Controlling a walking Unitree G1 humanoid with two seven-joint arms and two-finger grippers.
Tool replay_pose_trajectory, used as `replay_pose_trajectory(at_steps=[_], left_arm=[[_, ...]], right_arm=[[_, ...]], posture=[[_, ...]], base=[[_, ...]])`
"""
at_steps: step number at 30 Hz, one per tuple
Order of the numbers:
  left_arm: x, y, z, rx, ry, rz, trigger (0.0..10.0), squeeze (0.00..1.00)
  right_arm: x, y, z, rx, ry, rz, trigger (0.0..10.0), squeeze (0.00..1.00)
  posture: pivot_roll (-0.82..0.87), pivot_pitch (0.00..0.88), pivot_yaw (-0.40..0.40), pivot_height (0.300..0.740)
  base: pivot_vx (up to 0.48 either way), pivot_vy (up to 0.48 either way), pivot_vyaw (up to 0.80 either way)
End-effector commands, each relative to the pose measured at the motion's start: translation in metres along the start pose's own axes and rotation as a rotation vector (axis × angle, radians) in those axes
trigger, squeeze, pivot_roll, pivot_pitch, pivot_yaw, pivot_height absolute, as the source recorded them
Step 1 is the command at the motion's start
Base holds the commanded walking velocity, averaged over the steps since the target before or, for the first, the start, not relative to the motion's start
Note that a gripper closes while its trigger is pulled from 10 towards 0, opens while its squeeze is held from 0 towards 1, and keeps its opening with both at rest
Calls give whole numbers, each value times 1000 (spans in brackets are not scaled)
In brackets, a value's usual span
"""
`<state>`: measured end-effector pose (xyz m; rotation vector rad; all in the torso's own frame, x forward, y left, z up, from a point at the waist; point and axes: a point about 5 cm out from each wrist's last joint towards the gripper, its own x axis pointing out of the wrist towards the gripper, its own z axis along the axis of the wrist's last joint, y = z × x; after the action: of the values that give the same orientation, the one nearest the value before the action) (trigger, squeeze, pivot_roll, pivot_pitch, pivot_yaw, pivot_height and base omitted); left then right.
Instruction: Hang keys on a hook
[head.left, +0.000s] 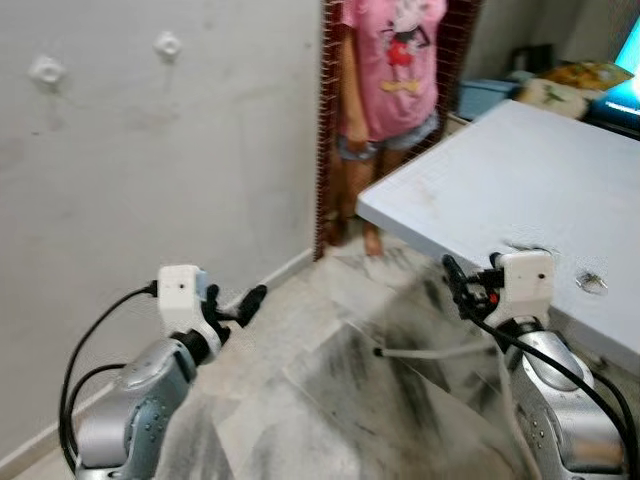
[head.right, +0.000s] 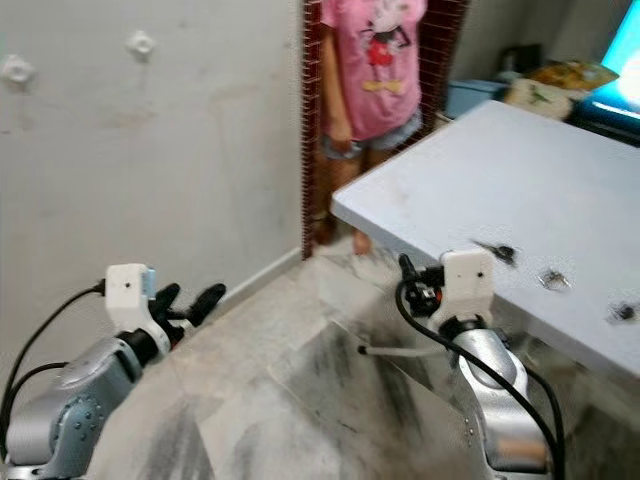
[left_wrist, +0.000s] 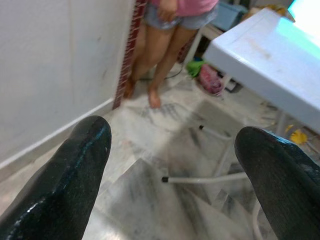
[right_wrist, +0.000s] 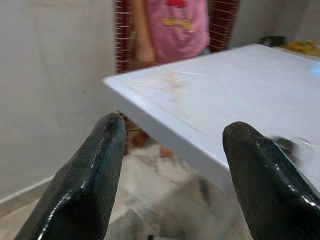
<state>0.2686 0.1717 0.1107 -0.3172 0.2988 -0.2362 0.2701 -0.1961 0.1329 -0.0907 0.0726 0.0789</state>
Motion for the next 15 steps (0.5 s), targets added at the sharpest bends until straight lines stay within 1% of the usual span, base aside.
replay_pose_trajectory(at_steps=[1,5,9,12,15], left_arm=[[3,-2,3,5,-3,-14,10000,0],[4,0,5,11,-3,-13,10000,0],[4,4,4,26,10,-4,10000,0],[2,12,2,39,20,13,10000,0],[2,15,2,43,20,17,10000,0]], right_arm=[[0,-1,2,2,-4,-3,10000,0],[0,-1,3,5,-3,-9,10000,0],[0,-2,3,20,-3,-12,10000,0],[0,0,2,63,2,-14,10000,0],[0,3,0,65,7,-7,10000,0]], posture=[[-7,0,21,740],[-11,0,25,740],[-11,0,25,740],[-13,0,29,740],[-13,0,29,740]], base=[[0,0,-438],[0,0,-456],[0,0,-795],[0,0,0],[0,0,0]])
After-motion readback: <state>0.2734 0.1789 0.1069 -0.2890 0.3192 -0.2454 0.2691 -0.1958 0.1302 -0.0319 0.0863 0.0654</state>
